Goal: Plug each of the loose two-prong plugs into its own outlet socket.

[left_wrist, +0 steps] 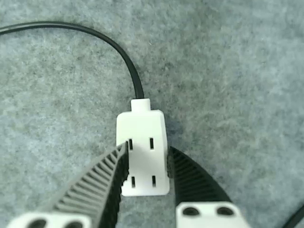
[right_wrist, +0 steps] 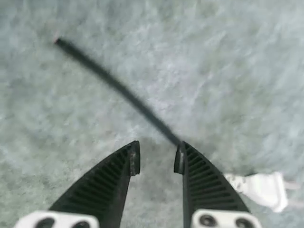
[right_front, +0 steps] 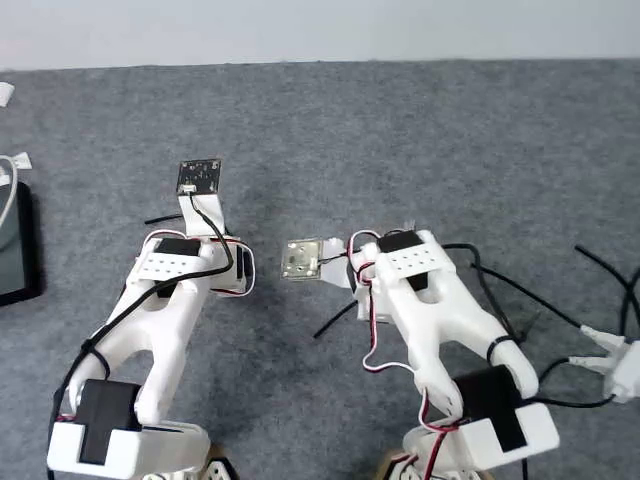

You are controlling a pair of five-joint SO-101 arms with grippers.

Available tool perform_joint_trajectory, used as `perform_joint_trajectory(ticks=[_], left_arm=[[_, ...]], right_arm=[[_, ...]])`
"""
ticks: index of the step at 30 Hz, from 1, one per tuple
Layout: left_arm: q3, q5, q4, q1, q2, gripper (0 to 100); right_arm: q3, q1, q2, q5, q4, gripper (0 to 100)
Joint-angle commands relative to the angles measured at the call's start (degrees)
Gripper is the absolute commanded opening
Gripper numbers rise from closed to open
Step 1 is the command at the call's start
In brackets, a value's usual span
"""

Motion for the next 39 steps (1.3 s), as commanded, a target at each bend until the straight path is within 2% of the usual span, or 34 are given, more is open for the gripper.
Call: perform_joint_trajectory(ticks=[1, 5, 15, 27, 31, 33, 36, 39], left_arm=[[2.15, -0.7, 2.11, -1.58, 0.7, 1], [2.15, -0.7, 2.11, -1.58, 0.7, 1], [2.15, -0.7, 2.11, -1.67, 0.62, 1], [2.15, -0.7, 2.11, -1.67, 0.62, 1], [2.15, -0.7, 2.11, -1.67, 0.62, 1], [2.15, -0.7, 2.11, -1.67, 0.62, 1], [2.15, -0.7, 2.11, -1.67, 0.62, 1], [2.15, -0.7, 2.11, -1.67, 0.62, 1]], right_arm=[[-0.35, -1.63, 0.13, 1.41, -3.74, 13.3], [-0.18, -2.42, 0.75, 6.86, -5.05, 13.3], [-1.67, -1.19, 3.21, 10.46, -4.7, 13.3], [-20.66, -1.1, 17.19, 10.55, 9.36, 12.2], [-23.91, -0.31, 19.82, 10.55, 13.93, 0.2], [-24.62, 0.31, 19.91, 10.55, 15.16, 2.0], [-24.62, 1.19, 18.24, 9.23, 15.43, 1.1], [-24.53, 2.15, 13.85, 0.53, 14.81, 0.9]])
